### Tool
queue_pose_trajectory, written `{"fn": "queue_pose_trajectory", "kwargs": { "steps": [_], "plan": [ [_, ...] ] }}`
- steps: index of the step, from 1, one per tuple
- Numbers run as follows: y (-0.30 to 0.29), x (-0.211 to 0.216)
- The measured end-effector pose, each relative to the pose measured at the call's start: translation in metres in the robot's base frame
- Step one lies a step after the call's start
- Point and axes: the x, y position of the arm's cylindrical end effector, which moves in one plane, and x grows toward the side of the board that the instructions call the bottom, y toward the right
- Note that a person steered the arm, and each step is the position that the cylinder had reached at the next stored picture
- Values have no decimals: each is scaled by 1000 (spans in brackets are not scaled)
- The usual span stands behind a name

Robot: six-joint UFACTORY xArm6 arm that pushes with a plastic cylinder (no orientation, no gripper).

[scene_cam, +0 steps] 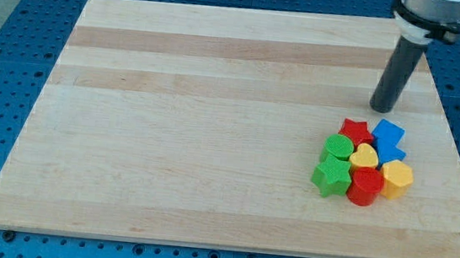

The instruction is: Push the group of blocks towards the bottom side of the board

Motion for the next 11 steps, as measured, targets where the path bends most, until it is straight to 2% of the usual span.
{"fn": "queue_pose_trajectory", "kwargs": {
  "steps": [9, 11],
  "plan": [
    [6, 81],
    [6, 77]
  ]
}}
